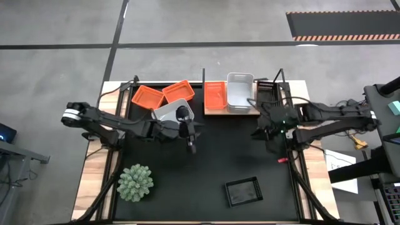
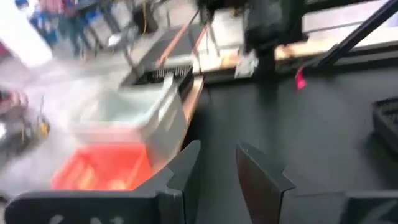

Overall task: Stack baskets on shelf by color
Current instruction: Stack the white bin on top of the white bin on the shelf

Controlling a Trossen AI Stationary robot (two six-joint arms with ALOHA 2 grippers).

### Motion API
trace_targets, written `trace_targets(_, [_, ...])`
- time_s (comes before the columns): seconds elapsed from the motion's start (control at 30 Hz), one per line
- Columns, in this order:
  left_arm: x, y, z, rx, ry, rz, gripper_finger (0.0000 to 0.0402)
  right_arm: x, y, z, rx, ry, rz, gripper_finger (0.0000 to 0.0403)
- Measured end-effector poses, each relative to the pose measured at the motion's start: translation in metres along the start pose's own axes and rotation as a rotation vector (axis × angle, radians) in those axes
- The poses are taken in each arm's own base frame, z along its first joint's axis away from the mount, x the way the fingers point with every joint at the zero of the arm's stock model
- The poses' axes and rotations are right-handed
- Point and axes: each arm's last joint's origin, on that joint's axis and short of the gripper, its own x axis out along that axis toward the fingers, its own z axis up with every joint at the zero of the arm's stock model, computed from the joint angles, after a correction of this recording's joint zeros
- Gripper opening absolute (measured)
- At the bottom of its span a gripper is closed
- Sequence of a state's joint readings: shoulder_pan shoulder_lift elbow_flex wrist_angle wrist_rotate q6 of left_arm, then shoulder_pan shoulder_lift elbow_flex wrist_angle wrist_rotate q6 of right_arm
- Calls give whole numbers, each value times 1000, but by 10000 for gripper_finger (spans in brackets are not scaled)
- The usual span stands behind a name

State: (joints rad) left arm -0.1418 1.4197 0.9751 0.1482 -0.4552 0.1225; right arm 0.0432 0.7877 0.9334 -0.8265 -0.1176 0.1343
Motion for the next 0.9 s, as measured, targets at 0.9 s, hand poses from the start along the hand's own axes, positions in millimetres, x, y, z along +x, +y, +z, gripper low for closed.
trace_targets(0.9, [40,35,-125,-277,324,337,86,32,38,-19,-126,50,-43,60])
